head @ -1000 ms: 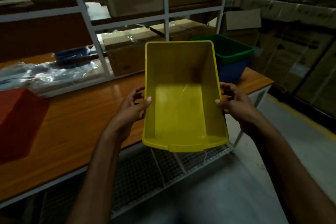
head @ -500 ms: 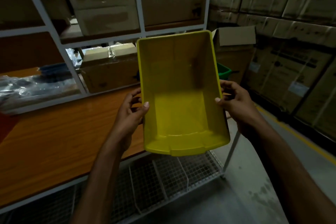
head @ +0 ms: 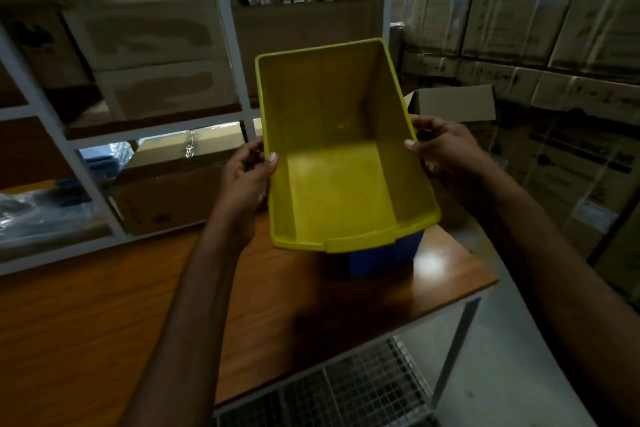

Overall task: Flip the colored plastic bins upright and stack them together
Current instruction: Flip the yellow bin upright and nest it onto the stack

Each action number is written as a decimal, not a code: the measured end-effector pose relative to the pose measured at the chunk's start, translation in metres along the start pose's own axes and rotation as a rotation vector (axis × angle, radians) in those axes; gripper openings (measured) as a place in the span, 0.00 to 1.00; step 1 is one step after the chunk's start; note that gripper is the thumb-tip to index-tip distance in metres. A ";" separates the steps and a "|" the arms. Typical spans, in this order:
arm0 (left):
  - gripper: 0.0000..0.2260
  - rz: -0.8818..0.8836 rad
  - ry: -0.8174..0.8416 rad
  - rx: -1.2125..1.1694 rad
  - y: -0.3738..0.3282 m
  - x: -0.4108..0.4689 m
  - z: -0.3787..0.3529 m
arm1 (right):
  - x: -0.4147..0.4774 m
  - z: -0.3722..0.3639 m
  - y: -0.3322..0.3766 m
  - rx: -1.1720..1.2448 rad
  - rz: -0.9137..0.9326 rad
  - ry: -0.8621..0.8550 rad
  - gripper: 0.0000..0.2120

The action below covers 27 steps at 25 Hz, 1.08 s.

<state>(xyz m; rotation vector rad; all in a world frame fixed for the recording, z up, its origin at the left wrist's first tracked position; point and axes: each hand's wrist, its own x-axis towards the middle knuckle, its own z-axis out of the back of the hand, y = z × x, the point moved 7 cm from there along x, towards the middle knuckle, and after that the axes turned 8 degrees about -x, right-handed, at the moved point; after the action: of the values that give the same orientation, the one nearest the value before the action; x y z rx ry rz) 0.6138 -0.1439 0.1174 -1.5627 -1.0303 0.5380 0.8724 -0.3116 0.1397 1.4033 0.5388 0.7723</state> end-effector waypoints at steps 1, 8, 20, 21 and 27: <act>0.18 0.002 -0.023 -0.001 -0.001 0.015 -0.010 | 0.021 0.004 0.002 0.014 -0.012 0.017 0.19; 0.17 0.059 -0.197 -0.001 0.026 0.090 -0.062 | 0.150 0.026 -0.017 -0.007 -0.050 0.134 0.19; 0.15 0.229 -0.314 0.106 0.077 0.127 -0.098 | 0.208 0.048 -0.081 -0.056 -0.256 0.244 0.17; 0.15 0.244 -0.314 0.103 0.082 0.130 -0.098 | 0.207 0.050 -0.083 -0.068 -0.262 0.237 0.18; 0.15 0.288 -0.329 0.079 0.107 0.131 -0.087 | 0.203 0.044 -0.097 -0.087 -0.273 0.277 0.18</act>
<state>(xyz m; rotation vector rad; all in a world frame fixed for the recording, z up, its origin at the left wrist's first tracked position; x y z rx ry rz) 0.7848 -0.0802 0.0639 -1.5938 -1.0156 1.0501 1.0529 -0.1876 0.0711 1.1194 0.8823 0.7621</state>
